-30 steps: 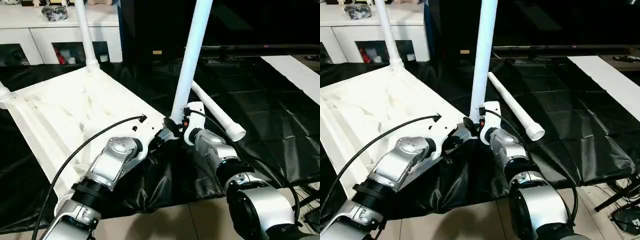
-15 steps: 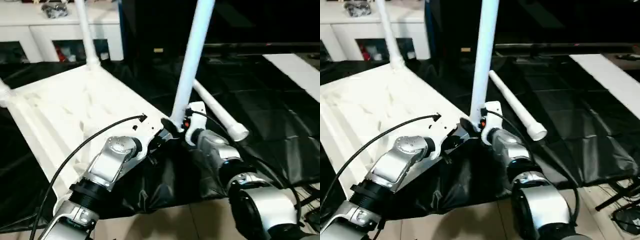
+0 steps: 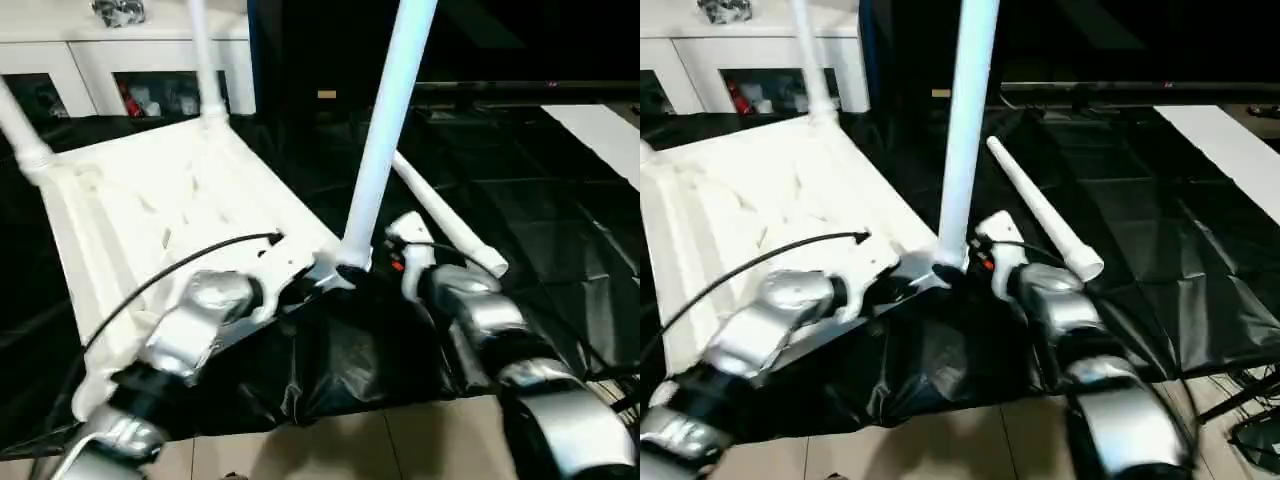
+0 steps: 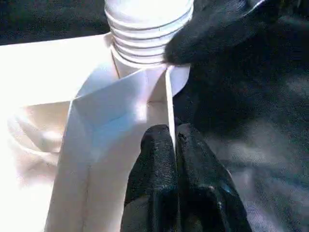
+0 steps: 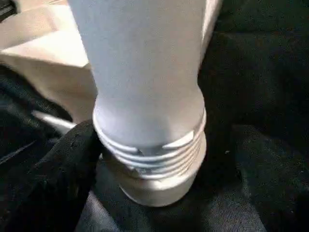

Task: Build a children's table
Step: Rotate leg to tighten

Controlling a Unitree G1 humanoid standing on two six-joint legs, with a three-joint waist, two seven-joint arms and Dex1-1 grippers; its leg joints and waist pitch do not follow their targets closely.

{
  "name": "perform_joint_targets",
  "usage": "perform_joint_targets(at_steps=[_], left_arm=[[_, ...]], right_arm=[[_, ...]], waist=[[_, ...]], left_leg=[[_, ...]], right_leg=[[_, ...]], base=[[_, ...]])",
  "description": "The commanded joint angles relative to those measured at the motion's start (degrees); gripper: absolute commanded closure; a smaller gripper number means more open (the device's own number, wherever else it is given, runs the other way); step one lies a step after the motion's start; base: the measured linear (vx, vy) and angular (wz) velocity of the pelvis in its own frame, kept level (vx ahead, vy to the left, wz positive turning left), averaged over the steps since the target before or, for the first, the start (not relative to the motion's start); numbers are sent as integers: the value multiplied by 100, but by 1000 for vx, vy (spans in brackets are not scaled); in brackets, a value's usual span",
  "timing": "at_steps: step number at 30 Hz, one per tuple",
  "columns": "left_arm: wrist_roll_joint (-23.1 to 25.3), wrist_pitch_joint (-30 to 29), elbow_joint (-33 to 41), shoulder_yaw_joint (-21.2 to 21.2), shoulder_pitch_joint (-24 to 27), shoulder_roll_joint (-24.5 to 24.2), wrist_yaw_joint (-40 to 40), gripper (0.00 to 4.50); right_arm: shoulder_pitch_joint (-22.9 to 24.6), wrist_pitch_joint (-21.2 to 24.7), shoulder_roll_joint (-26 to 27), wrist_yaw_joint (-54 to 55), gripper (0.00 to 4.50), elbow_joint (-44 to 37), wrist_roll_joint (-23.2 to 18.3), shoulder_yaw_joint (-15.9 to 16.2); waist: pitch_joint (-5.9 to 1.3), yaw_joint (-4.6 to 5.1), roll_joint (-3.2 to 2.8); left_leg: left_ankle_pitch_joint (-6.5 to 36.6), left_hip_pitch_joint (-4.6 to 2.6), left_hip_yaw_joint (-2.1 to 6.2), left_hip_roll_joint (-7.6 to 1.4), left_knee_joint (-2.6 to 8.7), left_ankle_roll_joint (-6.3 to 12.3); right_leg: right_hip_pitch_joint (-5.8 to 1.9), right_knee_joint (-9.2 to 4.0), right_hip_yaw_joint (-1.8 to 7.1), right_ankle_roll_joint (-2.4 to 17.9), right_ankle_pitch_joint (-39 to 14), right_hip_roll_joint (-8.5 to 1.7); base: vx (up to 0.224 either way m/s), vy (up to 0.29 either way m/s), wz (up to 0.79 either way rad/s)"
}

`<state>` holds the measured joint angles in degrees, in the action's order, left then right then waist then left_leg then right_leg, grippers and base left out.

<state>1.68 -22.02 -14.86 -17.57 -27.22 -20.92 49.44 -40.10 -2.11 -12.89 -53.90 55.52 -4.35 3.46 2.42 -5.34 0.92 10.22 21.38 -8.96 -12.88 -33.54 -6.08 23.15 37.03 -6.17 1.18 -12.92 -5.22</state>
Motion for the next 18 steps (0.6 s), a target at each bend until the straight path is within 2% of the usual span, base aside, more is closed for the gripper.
perform_joint_targets(at_steps=[1,7,17,18], left_arm=[[-129,328,314,-152,-47,-155,498,450],[-145,409,334,-262,-52,-282,748,450],[-150,495,366,-377,-20,-320,949,450],[-141,504,357,-377,-20,-321,953,450]], right_arm=[[70,-22,-193,-446,3,-319,21,139],[64,-98,-191,-446,3,-361,133,207],[-50,-168,-48,-542,3,-337,218,383],[-70,-174,-39,-580,3,-317,221,400]], waist=[[-367,15,-20],[-371,19,-23],[-374,9,-12],[-377,8,10]], left_leg=[[532,-29,-82,-34,305,465],[469,-41,-90,-37,300,469],[440,-50,-106,-42,296,468],[428,-47,-111,-45,295,471]], right_leg=[[-401,-400,332,1455,357,-255],[-384,-386,341,1522,428,-261],[-380,-371,360,1515,441,-262],[-384,-366,365,1512,464,-260]], base=[[0,0,0],[0,0,0],[0,0,0],[0,0,0]])
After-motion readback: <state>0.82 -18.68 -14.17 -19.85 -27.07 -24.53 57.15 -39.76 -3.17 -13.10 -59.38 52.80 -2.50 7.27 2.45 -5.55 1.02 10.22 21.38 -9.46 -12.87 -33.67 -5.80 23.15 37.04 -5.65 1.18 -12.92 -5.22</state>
